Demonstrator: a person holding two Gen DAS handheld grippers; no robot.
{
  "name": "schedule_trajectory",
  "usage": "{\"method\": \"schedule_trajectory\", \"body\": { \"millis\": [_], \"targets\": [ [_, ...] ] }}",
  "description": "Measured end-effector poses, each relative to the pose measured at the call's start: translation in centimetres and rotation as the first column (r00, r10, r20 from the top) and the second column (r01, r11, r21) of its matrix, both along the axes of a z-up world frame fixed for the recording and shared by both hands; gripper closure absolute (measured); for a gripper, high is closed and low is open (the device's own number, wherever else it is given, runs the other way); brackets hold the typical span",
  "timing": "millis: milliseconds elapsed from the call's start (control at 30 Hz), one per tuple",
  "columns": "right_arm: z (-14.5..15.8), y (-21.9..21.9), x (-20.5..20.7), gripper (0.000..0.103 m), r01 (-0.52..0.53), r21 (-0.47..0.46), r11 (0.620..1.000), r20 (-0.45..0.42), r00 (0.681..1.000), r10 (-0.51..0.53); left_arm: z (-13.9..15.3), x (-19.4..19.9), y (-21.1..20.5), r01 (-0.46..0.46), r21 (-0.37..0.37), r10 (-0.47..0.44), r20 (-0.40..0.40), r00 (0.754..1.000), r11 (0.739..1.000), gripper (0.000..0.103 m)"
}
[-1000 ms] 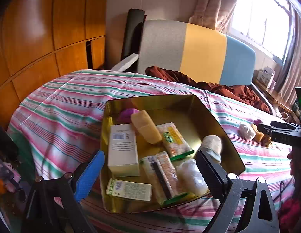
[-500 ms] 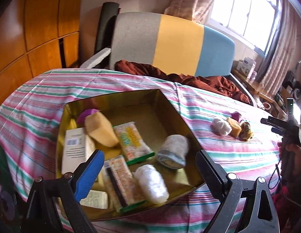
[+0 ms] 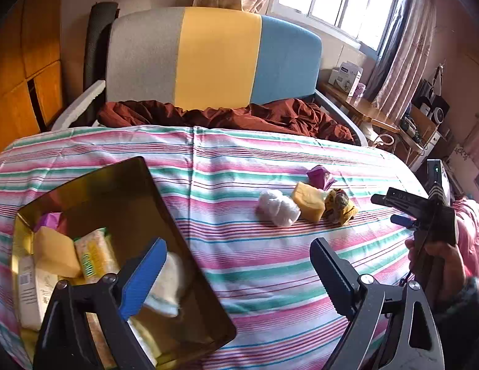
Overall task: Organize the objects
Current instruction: 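Move the left gripper to the clear plastic bag and grasp it, then grasp the purple snack packet with the right gripper while the left holds the plastic bag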
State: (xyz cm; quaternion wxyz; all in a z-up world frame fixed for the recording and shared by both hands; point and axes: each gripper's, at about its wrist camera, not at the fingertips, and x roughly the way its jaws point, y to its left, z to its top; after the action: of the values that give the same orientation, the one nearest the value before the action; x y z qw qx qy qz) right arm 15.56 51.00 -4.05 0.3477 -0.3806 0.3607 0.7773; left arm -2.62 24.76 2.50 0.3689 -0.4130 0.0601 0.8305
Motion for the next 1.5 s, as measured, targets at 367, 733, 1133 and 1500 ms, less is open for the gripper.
{"method": "schedule_trajectory", "body": {
  "millis": [367,733,1133,1500],
  "targets": [
    [0.1,-0.2,-0.2,0.019,-0.026,-0.020,0.999,-0.024,0.999,0.025,-5.1,-5.6,8.8,-0.063,0.006,0.059,0.287,0.956,0.998,0.037],
    [-0.1,0.5,-0.2,0.019,-0.019,-0.048,0.999,-0.032,0.999,0.017,-11.1,-8.4,14.5,-0.108,-0.039,0.114,0.406,0.907,0.993,0.041],
    [-0.5,0.2,-0.6,0.019,-0.032,-0.040,0.999,-0.008,0.999,0.031,-10.6,-5.8,12.6,-0.024,-0.101,0.045,0.215,0.975,0.995,0.068],
    [-0.7,0.2,-1.0,0.019,-0.044,-0.031,0.999,0.015,0.999,0.045,-11.5,-3.4,13.0,0.046,-0.145,-0.032,0.100,0.994,0.988,0.064]
  ]
}}
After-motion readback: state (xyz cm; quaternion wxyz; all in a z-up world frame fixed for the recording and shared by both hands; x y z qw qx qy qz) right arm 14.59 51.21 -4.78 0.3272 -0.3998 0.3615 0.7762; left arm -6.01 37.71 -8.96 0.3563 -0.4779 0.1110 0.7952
